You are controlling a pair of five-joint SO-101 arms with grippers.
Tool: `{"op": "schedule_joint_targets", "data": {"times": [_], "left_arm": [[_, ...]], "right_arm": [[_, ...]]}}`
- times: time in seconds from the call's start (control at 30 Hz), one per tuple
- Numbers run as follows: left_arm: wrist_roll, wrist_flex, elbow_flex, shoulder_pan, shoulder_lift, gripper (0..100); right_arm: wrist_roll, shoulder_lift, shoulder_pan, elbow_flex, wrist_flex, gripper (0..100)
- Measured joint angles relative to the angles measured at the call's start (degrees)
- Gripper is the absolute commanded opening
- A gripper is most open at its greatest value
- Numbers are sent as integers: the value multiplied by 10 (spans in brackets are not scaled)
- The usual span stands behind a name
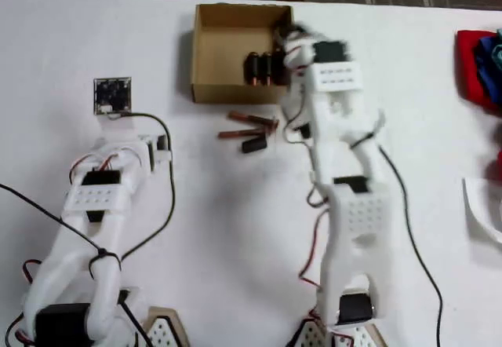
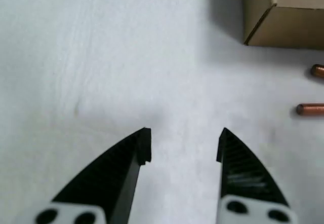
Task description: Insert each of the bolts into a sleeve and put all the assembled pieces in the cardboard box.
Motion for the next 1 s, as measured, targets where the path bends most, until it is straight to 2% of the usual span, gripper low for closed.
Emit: {"op": "schedule_joint_targets", "data": {"times": [0.17,0.27,0.43,0.57,0.7,0.87,0.93,1.0], "left_arm": [[-2,93,-33,35,0,229],[-39,161,-74,64,0,229],[-177,265,-164,140,0,229],[-281,345,-236,206,26,230],[-281,409,-334,214,92,229],[-207,422,-389,196,173,232],[-221,422,-394,199,200,230],[-267,422,-410,209,223,229]], "right_arm": [[0,-215,18,169,1,21],[1,-331,16,297,1,21],[1,-466,19,491,-14,21],[1,-527,36,622,-92,21],[-17,-551,53,709,-159,21],[-69,-553,76,742,-214,21],[-73,-554,85,745,-234,21],[-73,-554,94,745,-244,21]]}}
